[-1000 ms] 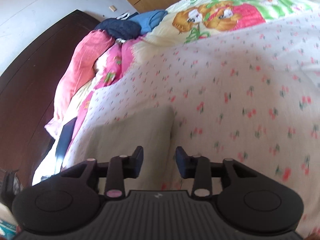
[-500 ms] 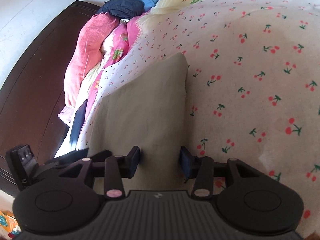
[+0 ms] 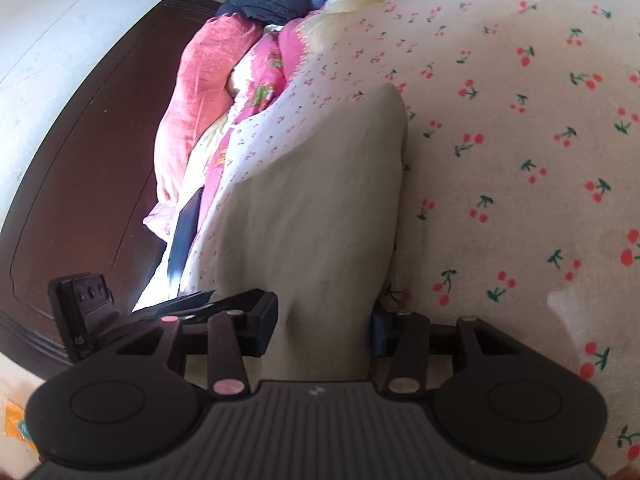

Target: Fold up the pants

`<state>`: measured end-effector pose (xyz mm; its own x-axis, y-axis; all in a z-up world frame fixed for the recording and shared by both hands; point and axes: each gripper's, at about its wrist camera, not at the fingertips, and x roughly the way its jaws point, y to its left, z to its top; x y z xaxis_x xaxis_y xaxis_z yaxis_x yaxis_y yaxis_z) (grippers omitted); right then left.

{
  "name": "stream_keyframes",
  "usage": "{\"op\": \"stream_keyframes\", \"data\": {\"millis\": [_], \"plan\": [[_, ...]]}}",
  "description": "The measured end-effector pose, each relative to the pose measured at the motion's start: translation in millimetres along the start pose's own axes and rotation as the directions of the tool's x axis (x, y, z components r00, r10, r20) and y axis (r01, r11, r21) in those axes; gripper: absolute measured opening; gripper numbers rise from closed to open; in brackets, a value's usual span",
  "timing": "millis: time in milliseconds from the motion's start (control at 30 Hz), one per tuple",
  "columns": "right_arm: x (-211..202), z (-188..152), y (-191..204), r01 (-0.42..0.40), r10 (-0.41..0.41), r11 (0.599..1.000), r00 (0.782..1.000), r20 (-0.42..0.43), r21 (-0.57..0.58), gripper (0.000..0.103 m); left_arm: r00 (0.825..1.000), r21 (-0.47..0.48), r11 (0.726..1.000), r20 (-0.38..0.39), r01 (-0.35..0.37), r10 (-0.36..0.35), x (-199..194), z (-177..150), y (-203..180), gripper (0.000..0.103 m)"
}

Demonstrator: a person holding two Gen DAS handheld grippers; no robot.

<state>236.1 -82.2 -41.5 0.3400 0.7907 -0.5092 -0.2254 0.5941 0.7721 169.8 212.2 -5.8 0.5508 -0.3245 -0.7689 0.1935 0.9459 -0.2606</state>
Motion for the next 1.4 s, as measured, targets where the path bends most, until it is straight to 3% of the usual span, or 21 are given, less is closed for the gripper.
{"op": "stream_keyframes", "data": {"millis": [100,233,367,433,500,567,733,900,1033,1233,1333,1400], "plan": [[-0.9,0.4,-3.6,-0.004,0.004,1.000,1.000,-0.026,-0.009,0.047,0.999,-0.060,0.997,0.005,0.041,-0.040,-5.0,0.7,14.3,0.057],[7.6,1.8,-3.4,-0.013,0.013,1.000,0.999,-0.033,-0.007,0.047,1.000,-0.050,0.998,-0.009,0.024,-0.024,3.9,1.0,12.4,0.066],[31.4,2.3,-6.3,-0.091,0.093,0.994,0.995,-0.032,0.064,0.047,1.000,-0.040,0.999,-0.010,0.017,-0.017,16.9,8.0,9.8,0.076],[42.8,3.5,-5.5,-0.074,0.077,0.993,0.996,-0.032,0.086,0.040,1.000,-0.080,0.997,-0.018,0.021,-0.022,21.7,12.3,13.8,0.076],[43.9,5.1,-2.2,-0.055,0.058,0.995,0.998,-0.027,0.082,0.021,1.000,-0.068,0.998,-0.024,0.014,-0.016,17.5,12.7,11.1,0.069],[39.6,2.9,-2.9,-0.065,0.068,0.994,0.997,-0.028,0.091,0.013,0.999,-0.063,0.997,-0.025,0.035,-0.037,11.3,10.1,6.0,0.052],[18.4,-2.5,8.3,-0.100,0.100,0.993,0.995,0.002,0.056,0.011,0.997,-0.085,0.994,0.040,0.074,-0.071,-2.6,3.6,-7.7,0.036],[-21.7,3.4,8.8,-0.079,0.077,0.996,0.996,0.040,0.032,0.010,0.985,-0.077,0.983,0.057,0.166,-0.162,-5.6,5.3,-32.2,0.035],[-59.2,20.4,5.5,-0.026,0.028,1.000,0.997,0.075,-0.016,0.010,0.966,-0.082,0.965,0.100,0.247,-0.239,1.8,18.1,-58.0,0.034],[-112.9,55.6,-15.5,0.127,-0.118,0.990,0.985,0.129,-0.063,0.010,0.935,-0.080,0.937,0.133,0.340,-0.328,44.2,47.1,-106.2,0.033],[-126.6,62.9,-36.7,0.262,-0.247,0.961,0.958,0.149,-0.090,0.013,0.954,-0.017,0.959,0.112,0.283,-0.279,73.4,52.3,-133.3,0.031],[-126.8,59.0,-56.1,0.354,-0.345,0.934,0.927,0.150,-0.039,0.023,0.971,0.011,0.973,0.072,0.229,-0.229,91.4,49.8,-144.2,0.032]]}}
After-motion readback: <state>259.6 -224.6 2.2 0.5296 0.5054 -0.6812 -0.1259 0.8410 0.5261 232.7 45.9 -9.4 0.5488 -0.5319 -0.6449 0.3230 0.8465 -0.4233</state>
